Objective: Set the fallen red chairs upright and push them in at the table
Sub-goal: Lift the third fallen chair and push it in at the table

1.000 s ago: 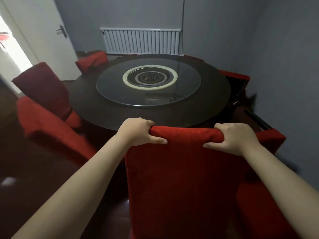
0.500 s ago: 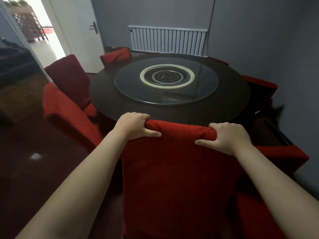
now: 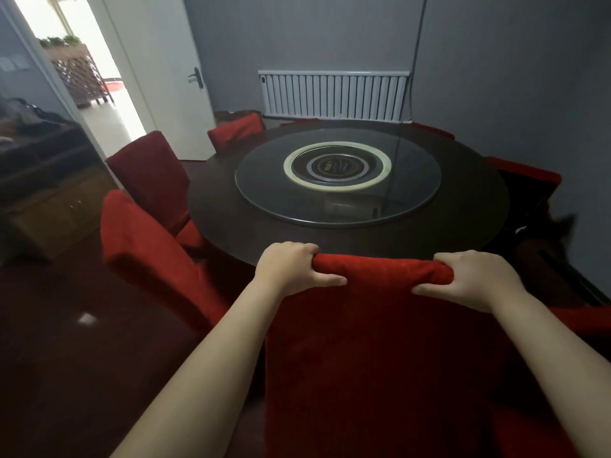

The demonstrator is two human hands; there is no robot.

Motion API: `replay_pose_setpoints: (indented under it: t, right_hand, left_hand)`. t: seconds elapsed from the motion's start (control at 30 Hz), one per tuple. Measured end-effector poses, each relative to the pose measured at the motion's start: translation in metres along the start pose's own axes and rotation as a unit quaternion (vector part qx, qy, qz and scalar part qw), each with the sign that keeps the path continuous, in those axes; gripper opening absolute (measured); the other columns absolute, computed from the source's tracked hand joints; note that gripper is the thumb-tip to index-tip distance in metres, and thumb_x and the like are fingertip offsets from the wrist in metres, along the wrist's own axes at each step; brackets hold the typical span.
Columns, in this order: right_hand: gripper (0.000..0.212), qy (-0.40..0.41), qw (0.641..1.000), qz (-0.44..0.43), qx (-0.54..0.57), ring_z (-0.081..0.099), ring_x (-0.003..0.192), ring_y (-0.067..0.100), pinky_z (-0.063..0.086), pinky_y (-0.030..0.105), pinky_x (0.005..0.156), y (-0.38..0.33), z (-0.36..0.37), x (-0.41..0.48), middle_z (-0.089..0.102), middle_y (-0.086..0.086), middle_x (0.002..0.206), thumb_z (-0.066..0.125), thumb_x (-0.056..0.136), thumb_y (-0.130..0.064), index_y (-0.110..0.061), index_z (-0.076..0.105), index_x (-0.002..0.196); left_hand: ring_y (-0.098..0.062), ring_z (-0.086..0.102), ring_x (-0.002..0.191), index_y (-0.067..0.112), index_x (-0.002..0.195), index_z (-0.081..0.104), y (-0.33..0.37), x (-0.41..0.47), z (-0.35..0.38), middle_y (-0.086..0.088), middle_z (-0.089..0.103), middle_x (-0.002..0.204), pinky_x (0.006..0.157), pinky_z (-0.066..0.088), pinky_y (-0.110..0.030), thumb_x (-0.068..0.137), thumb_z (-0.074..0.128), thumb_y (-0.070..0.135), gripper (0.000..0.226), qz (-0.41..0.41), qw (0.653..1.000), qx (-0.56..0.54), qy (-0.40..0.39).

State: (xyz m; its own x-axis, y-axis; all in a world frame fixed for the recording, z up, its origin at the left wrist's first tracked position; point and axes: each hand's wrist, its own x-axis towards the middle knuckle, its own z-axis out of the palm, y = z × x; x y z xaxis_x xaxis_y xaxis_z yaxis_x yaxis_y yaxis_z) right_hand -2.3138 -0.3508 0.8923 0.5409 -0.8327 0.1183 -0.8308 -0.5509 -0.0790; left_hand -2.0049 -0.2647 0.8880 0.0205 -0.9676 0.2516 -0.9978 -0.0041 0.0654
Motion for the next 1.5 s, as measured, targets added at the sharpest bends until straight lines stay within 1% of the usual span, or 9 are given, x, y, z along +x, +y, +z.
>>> replay_pose_setpoints:
  t: [0.1, 0.27, 0.43, 0.67, 0.83, 1.1, 1.23, 1.33, 1.5]
  right_hand:
    - [0.085, -0.029, 0.999, 0.015, 0.023, 0.058, 0.063, 0.0, 0.042, 0.022, 0.054, -0.002, -0.003, 0.005, 0.062, -0.015, 0.067, 0.018, 0.041, -0.107, -0.038, 0.056, 0.072]
    - [0.084, -0.065, 0.993, 0.076, 0.063, 0.06, 0.069, 0.002, 0.046, 0.026, 0.06, -0.008, -0.007, 0.006, 0.065, -0.014, 0.072, 0.032, 0.036, -0.104, -0.036, 0.061, 0.076]
    - [0.084, -0.107, 0.983, 0.106, 0.105, 0.062, 0.072, 0.004, 0.044, 0.026, 0.061, -0.015, -0.013, 0.001, 0.067, -0.014, 0.075, 0.04, 0.031, -0.1, -0.035, 0.064, 0.078]
    - [0.09, -0.086, 0.984, 0.114, 0.109, 0.062, 0.072, 0.003, 0.05, 0.029, 0.066, -0.017, -0.012, -0.003, 0.067, -0.014, 0.074, 0.037, 0.026, -0.104, -0.035, 0.063, 0.077]
    - [0.088, -0.075, 0.986, 0.107, 0.1, 0.06, 0.071, 0.002, 0.043, 0.026, 0.059, -0.015, -0.01, 0.0, 0.065, -0.016, 0.073, 0.036, 0.026, -0.105, -0.036, 0.062, 0.075]
    - [0.089, -0.049, 0.992, 0.093, 0.068, 0.059, 0.068, 0.004, 0.046, 0.028, 0.058, -0.007, -0.004, 0.016, 0.063, -0.014, 0.07, 0.033, 0.028, -0.108, -0.034, 0.06, 0.07]
    - [0.089, -0.045, 0.995, 0.068, 0.056, 0.057, 0.066, 0.004, 0.042, 0.028, 0.056, -0.008, -0.004, 0.026, 0.061, -0.014, 0.068, 0.034, 0.031, -0.107, -0.03, 0.058, 0.066]
    - [0.088, -0.055, 0.996, 0.052, 0.056, 0.057, 0.066, 0.005, 0.04, 0.028, 0.056, -0.009, -0.006, 0.033, 0.061, -0.013, 0.067, 0.034, 0.031, -0.107, -0.029, 0.057, 0.065]
    - [0.084, -0.058, 0.995, 0.051, 0.067, 0.059, 0.068, 0.006, 0.05, 0.03, 0.064, -0.004, -0.006, 0.036, 0.063, -0.012, 0.07, 0.038, 0.036, -0.104, -0.03, 0.06, 0.069]
  left_hand:
    - [-0.016, 0.056, 0.067, 0.024, 0.063, 0.044, -0.003, 0.006, 0.003, 0.013, 0.042, 0.056, 0.058, 0.03, -0.031, 0.049, 0.031, 0.101, 0.079, -0.001, 1.0, -0.006, -0.009]
    - [-0.009, 0.04, 0.056, 0.025, 0.061, 0.042, -0.008, 0.007, 0.005, 0.014, 0.043, 0.055, 0.048, 0.021, -0.027, 0.049, 0.029, 0.102, 0.079, 0.019, 1.0, -0.013, 0.004]
    - [-0.009, 0.041, 0.056, 0.025, 0.061, 0.043, -0.007, 0.0, 0.003, 0.013, 0.044, 0.055, 0.048, 0.022, -0.028, 0.05, 0.029, 0.102, 0.079, 0.026, 1.0, -0.016, 0.006]
    - [-0.007, 0.042, 0.054, 0.025, 0.06, 0.043, -0.008, -0.003, 0.003, 0.012, 0.048, 0.056, 0.046, 0.022, -0.025, 0.049, 0.028, 0.102, 0.079, 0.029, 0.999, -0.022, 0.006]
    - [-0.01, 0.046, 0.057, 0.025, 0.062, 0.043, -0.01, 0.002, 0.005, 0.012, 0.049, 0.057, 0.049, 0.026, -0.029, 0.049, 0.027, 0.103, 0.081, 0.027, 1.0, -0.012, 0.003]
    - [-0.011, 0.047, 0.065, 0.025, 0.064, 0.044, -0.01, 0.012, 0.003, 0.013, 0.049, 0.062, 0.056, 0.031, -0.031, 0.048, 0.028, 0.101, 0.08, 0.005, 1.0, -0.009, -0.025]
    - [-0.012, 0.056, 0.071, 0.027, 0.065, 0.046, -0.014, 0.009, 0.003, 0.013, 0.051, 0.064, 0.057, 0.034, -0.03, 0.046, 0.025, 0.104, 0.082, -0.008, 1.0, -0.004, -0.022]
    - [-0.011, 0.051, 0.068, 0.028, 0.069, 0.05, -0.016, 0.006, 0.002, 0.014, 0.05, 0.065, 0.058, 0.034, -0.03, 0.042, 0.021, 0.106, 0.087, -0.026, 0.999, 0.001, -0.028]
    - [-0.013, 0.047, 0.065, 0.029, 0.072, 0.056, -0.012, 0.015, 0.001, 0.014, 0.048, 0.065, 0.059, 0.034, -0.03, 0.04, 0.024, 0.106, 0.089, -0.043, 0.998, 0.006, -0.051]
